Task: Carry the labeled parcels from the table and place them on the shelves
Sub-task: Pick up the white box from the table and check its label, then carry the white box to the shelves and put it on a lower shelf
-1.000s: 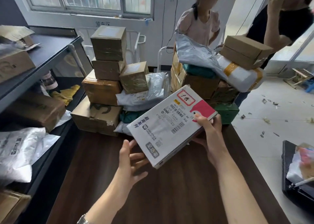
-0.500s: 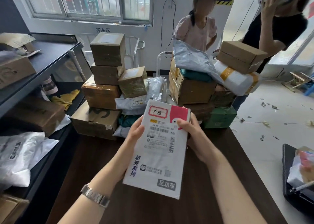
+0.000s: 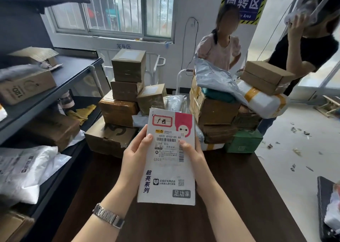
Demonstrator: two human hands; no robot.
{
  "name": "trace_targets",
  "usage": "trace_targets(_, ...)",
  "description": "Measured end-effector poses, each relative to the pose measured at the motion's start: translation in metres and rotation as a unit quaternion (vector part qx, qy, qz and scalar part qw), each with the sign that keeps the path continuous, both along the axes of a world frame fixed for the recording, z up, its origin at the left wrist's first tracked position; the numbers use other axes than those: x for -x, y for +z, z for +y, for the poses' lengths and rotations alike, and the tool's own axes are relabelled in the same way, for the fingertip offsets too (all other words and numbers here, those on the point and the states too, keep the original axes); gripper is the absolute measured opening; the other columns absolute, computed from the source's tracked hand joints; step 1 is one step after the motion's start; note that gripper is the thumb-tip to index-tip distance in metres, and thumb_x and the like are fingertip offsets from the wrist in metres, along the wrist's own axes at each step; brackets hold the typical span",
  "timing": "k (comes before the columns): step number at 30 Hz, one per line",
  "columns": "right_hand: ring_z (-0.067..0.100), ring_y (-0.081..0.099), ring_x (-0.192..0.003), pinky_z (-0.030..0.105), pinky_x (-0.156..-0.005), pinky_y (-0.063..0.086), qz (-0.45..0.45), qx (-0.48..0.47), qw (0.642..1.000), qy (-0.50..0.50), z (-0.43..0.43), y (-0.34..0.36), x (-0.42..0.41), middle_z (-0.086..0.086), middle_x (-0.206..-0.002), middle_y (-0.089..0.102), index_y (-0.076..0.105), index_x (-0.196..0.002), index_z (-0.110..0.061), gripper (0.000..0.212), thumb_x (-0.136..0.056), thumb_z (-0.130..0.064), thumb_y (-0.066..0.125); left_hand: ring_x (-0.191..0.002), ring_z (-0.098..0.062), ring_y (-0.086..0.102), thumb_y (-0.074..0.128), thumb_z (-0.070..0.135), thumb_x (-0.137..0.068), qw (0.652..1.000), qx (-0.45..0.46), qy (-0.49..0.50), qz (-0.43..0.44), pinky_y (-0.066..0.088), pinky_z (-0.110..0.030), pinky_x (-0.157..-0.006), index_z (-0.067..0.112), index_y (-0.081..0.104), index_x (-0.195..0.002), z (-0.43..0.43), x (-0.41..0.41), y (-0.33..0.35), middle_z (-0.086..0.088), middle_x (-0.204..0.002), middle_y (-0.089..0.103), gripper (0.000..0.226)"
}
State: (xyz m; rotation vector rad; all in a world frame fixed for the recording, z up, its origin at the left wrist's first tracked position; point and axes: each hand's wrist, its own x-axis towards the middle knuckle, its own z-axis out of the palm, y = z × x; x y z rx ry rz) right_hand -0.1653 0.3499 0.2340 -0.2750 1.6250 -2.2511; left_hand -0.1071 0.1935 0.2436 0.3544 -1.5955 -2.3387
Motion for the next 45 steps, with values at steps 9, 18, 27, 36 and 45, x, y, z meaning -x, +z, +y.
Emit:
trace_targets(9, 0.029, 0.079, -0.097, 0.038, -0.073, 0.065, 0.105, 0.045, 0.99, 0.083, -0.003, 0.075, -0.004, 0.005, -0.115, 0.08, 0.056, -0.136, -0.029, 0.04, -0.098, -0.022, 0.065, -0.095, -0.028, 0.079, 0.065, 0.029, -0.095, 0.99, 0.044, 0.114, 0.071, 0.064, -0.035, -0.066, 0.031, 0.057, -0.141, 0.01, -0.04, 0.067, -0.008, -0.112, 0.08, 0.047)
trace_targets(18, 0.027, 0.078, -0.101, 0.042, -0.079, 0.065, 0.106, 0.088, 0.947, 0.291, 0.014, 0.072, -0.086, 0.007, -0.118, 0.079, 0.057, -0.139, -0.026, 0.038, -0.101, -0.026, 0.058, -0.08, -0.011, 0.08, 0.067, 0.029, -0.094, 0.938, 0.046, 0.337, 0.06, 0.06, -0.021, -0.059, 0.049, 0.073, -0.096, 0.089, -0.177, 0.069, 0.007, -0.091, 0.084, 0.021)
trace_targets(27, 0.024, 0.074, -0.113, 0.041, -0.087, 0.062, 0.133, 0.125, 0.856, 0.484, 0.056, 0.089, -0.263, 0.003, -0.125, 0.076, 0.057, -0.139, -0.032, 0.037, -0.103, -0.036, 0.048, -0.098, -0.016, 0.078, 0.061, 0.03, -0.097, 0.832, 0.088, 0.546, 0.045, 0.062, -0.025, -0.07, 0.031, 0.068, -0.129, 0.195, -0.373, 0.08, 0.002, -0.108, 0.082, 0.032)
trace_targets(36, 0.019, 0.076, -0.109, 0.033, -0.08, 0.064, 0.122, 0.142, 0.748, 0.637, 0.137, 0.106, -0.499, -0.004, -0.121, 0.078, 0.055, -0.144, -0.035, 0.046, -0.1, -0.047, 0.049, -0.097, -0.014, 0.079, 0.06, 0.028, -0.098, 0.702, 0.11, 0.701, 0.064, 0.062, -0.025, -0.068, 0.035, 0.069, -0.126, 0.344, -0.602, 0.095, 0.003, -0.109, 0.082, 0.03)
trace_targets(45, 0.02, 0.078, -0.106, 0.039, -0.081, 0.065, 0.076, 0.168, 0.643, 0.744, 0.253, 0.137, -0.766, -0.005, -0.118, 0.08, 0.059, -0.141, -0.034, 0.047, -0.097, -0.051, 0.053, -0.111, -0.019, 0.074, 0.057, 0.031, -0.098, 0.586, 0.17, 0.792, 0.022, 0.059, -0.039, -0.09, 0.03, 0.062, -0.138, 0.509, -0.846, 0.129, -0.001, -0.123, 0.077, 0.04)
